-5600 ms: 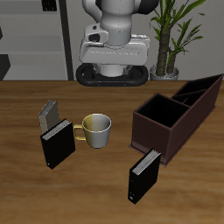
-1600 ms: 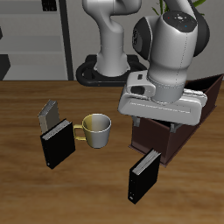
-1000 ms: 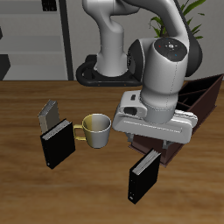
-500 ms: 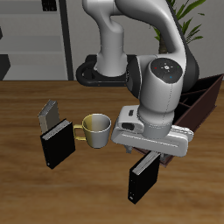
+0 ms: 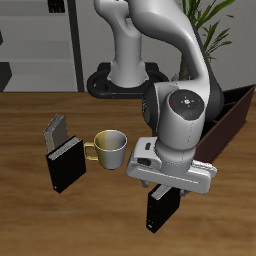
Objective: Place the left black book into the left desk caddy's back compartment
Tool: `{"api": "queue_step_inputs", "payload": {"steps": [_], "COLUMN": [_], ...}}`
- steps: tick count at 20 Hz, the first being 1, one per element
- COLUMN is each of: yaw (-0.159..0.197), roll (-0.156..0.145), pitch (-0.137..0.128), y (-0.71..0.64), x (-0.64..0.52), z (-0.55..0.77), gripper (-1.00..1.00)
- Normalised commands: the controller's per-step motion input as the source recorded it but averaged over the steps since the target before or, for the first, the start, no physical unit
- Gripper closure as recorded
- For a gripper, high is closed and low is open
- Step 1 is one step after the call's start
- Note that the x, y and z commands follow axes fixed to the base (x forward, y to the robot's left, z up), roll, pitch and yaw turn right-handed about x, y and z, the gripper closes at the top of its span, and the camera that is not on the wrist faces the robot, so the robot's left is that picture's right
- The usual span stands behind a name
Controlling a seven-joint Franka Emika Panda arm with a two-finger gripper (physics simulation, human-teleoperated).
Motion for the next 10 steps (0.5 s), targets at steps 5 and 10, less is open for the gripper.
{"api": "queue_step_inputs", "payload": {"steps": [5, 10], "yaw": [-0.037, -0.008], "roll": [0.009, -0.009], "pitch": [0.025, 0.013], "y": [-0.03, 0.05], "x": [0.0, -0.03], "z": [-0.3, -0.11], "gripper": [1.0, 1.0]}}
